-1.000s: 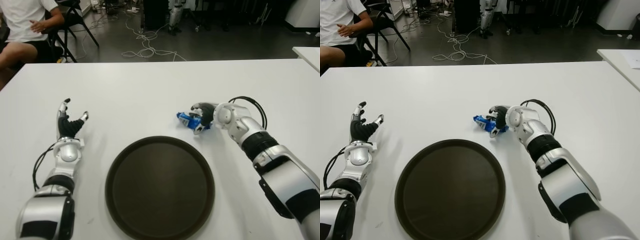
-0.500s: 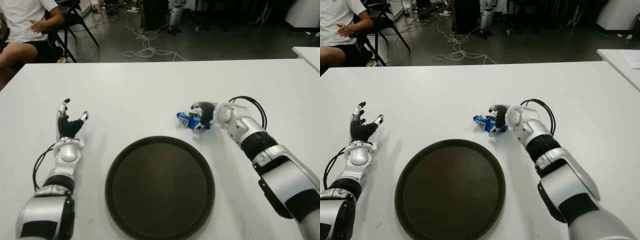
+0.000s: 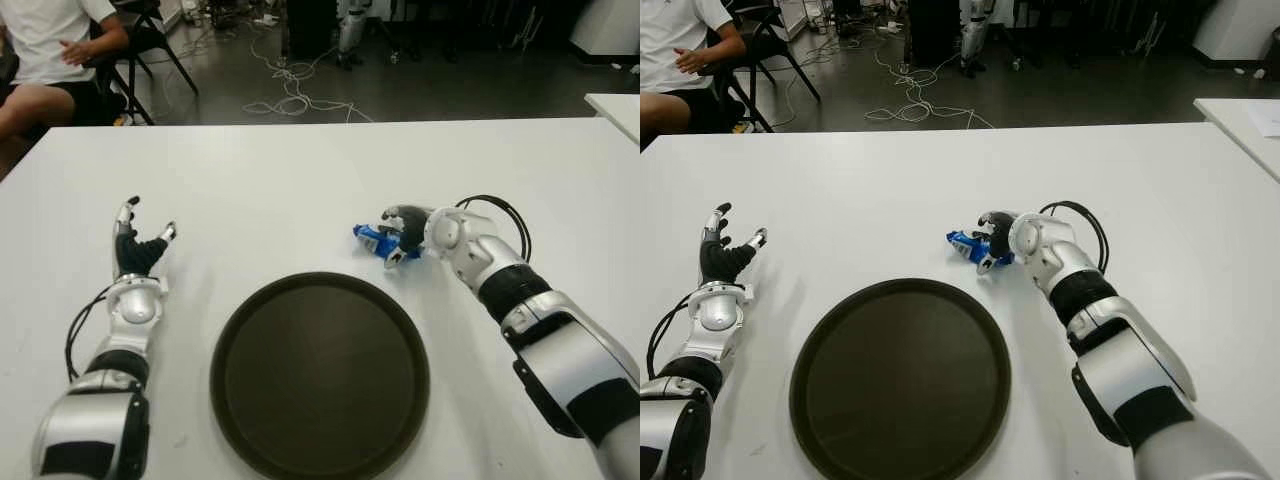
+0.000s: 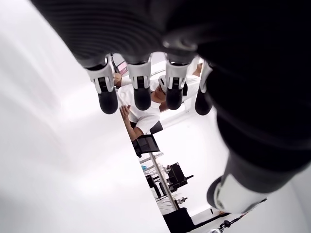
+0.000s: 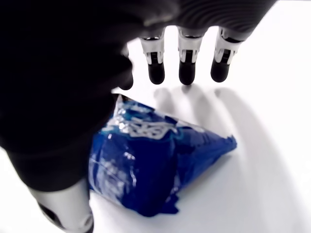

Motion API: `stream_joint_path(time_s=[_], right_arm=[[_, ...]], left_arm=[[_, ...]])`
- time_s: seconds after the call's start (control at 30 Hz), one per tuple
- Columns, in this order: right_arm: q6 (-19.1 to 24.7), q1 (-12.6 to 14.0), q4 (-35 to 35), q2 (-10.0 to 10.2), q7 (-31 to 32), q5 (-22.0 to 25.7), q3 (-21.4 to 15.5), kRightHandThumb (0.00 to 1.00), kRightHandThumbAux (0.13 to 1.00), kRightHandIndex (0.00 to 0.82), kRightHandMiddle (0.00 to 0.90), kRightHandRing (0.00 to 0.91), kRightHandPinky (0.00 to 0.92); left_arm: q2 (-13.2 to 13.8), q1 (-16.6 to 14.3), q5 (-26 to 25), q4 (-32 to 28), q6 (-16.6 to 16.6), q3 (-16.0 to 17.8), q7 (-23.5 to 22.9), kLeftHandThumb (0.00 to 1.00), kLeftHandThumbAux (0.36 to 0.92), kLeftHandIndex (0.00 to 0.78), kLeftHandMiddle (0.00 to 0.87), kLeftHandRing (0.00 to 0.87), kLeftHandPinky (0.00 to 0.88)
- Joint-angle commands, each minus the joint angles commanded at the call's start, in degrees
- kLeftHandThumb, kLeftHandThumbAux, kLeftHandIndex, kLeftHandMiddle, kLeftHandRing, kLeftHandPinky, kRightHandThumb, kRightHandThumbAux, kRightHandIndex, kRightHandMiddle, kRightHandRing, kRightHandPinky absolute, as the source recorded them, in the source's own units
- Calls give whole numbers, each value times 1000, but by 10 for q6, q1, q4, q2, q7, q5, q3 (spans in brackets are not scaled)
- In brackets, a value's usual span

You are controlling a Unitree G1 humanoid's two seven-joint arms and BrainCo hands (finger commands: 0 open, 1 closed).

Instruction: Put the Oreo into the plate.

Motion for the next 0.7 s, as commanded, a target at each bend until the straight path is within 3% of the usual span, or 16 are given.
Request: stream_joint_path(time_s=[0.7], right_arm=[[-8, -4, 16, -1, -6, -3, 5, 0, 828, 68, 103, 63, 0]], left_arm=[[-5, 3, -3, -4, -6, 3, 1, 0, 759, 35, 45, 29, 17]])
